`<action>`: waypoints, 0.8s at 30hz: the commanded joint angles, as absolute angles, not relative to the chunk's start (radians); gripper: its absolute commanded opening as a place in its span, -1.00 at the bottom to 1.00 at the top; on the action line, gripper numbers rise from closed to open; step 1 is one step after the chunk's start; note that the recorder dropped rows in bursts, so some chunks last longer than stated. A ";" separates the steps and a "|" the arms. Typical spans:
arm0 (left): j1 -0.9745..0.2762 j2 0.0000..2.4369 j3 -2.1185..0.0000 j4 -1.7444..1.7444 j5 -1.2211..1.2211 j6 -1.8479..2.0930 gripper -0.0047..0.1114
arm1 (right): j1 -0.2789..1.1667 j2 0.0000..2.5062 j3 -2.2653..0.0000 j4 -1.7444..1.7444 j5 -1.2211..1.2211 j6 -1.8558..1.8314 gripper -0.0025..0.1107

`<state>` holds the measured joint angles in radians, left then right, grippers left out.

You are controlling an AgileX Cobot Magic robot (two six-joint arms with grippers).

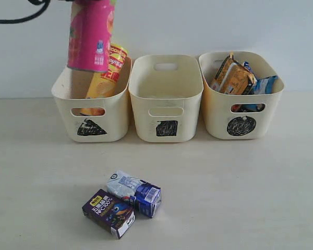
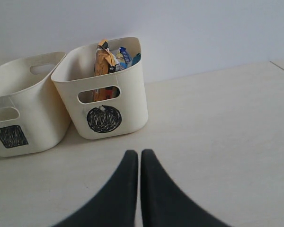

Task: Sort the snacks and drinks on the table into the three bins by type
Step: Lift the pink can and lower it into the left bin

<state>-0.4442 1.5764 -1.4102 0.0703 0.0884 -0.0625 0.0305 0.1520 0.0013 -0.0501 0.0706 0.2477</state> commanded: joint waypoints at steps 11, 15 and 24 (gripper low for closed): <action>-0.310 1.722 -1.409 0.065 -0.291 -0.317 -0.84 | 0.033 0.153 0.000 -0.055 0.071 0.253 -0.96; -0.285 1.778 -1.409 0.065 -0.302 -0.311 -0.84 | 0.033 0.153 0.000 -0.055 0.071 0.253 -0.96; -0.241 1.874 -1.409 0.065 -0.347 -0.261 -0.84 | 0.033 0.153 0.000 -0.055 0.071 0.253 -0.96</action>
<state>-0.2502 1.8580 -1.4102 0.0703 -0.3195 -0.2778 0.0305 0.1520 0.0013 -0.0483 0.0706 0.2533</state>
